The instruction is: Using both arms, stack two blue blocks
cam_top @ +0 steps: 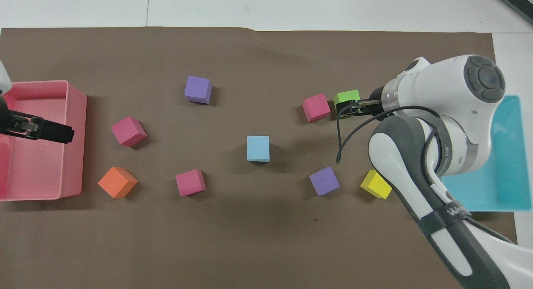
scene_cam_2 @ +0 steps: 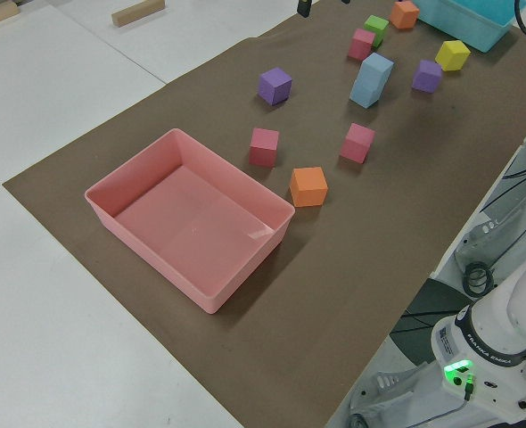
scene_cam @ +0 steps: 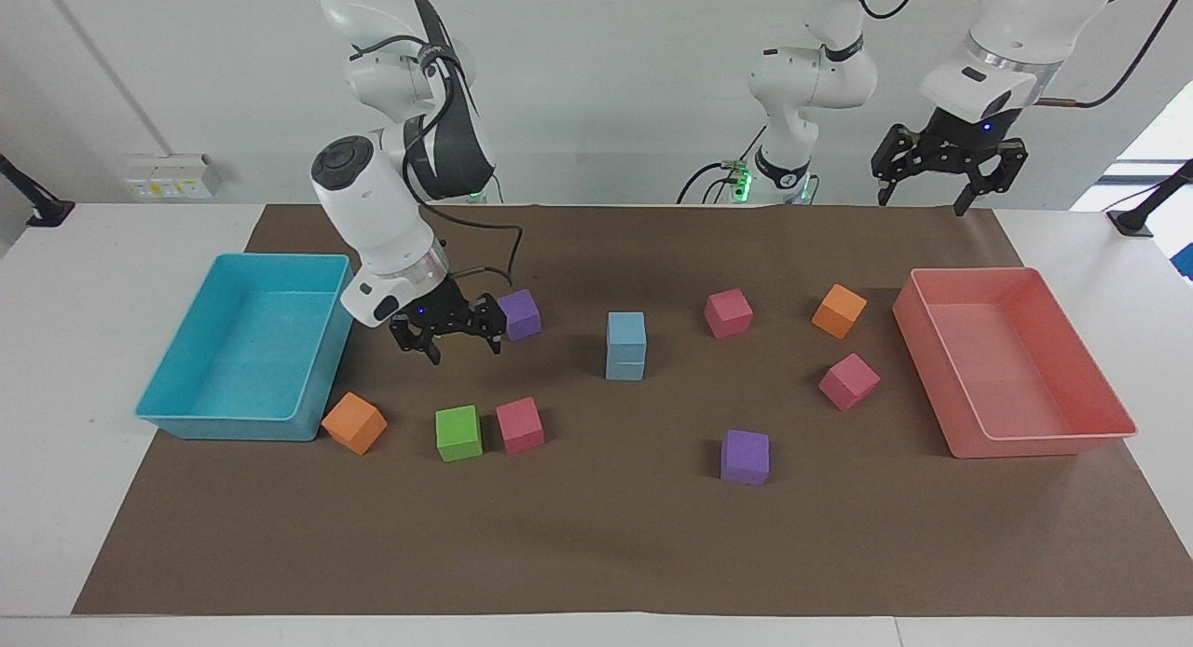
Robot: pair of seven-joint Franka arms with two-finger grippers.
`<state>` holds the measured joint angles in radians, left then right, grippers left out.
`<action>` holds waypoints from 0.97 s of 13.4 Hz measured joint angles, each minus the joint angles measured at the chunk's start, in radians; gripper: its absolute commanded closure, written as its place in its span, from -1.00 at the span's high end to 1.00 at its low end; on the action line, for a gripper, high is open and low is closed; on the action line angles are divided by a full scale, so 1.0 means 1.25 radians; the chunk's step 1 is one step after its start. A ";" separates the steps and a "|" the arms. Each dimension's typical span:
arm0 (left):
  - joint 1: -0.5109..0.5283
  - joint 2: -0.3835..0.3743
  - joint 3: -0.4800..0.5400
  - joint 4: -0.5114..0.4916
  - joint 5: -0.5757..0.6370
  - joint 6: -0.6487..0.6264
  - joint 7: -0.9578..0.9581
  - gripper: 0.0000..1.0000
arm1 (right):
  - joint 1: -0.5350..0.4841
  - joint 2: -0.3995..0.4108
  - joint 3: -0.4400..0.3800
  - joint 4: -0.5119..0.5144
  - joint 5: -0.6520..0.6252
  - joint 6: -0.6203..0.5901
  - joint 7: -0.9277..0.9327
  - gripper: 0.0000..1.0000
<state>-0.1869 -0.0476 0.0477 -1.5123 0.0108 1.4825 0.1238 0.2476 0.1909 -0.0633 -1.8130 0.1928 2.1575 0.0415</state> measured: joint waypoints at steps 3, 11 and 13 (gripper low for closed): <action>0.014 0.000 0.000 0.000 -0.001 -0.030 0.001 1.00 | -0.037 -0.027 -0.002 0.010 -0.022 -0.063 0.000 1.00; 0.031 0.005 0.001 0.001 -0.018 -0.017 -0.006 1.00 | -0.154 -0.137 -0.009 0.019 -0.107 -0.269 0.000 1.00; 0.041 0.013 0.002 0.001 -0.023 -0.012 -0.007 1.00 | -0.175 -0.150 -0.009 0.019 -0.128 -0.284 0.000 1.00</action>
<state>-0.1351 -0.0314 0.0500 -1.5108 -0.0178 1.4672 0.1151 0.0292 0.0031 -0.0749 -1.7895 0.0328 1.8027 0.0415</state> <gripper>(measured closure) 0.000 0.000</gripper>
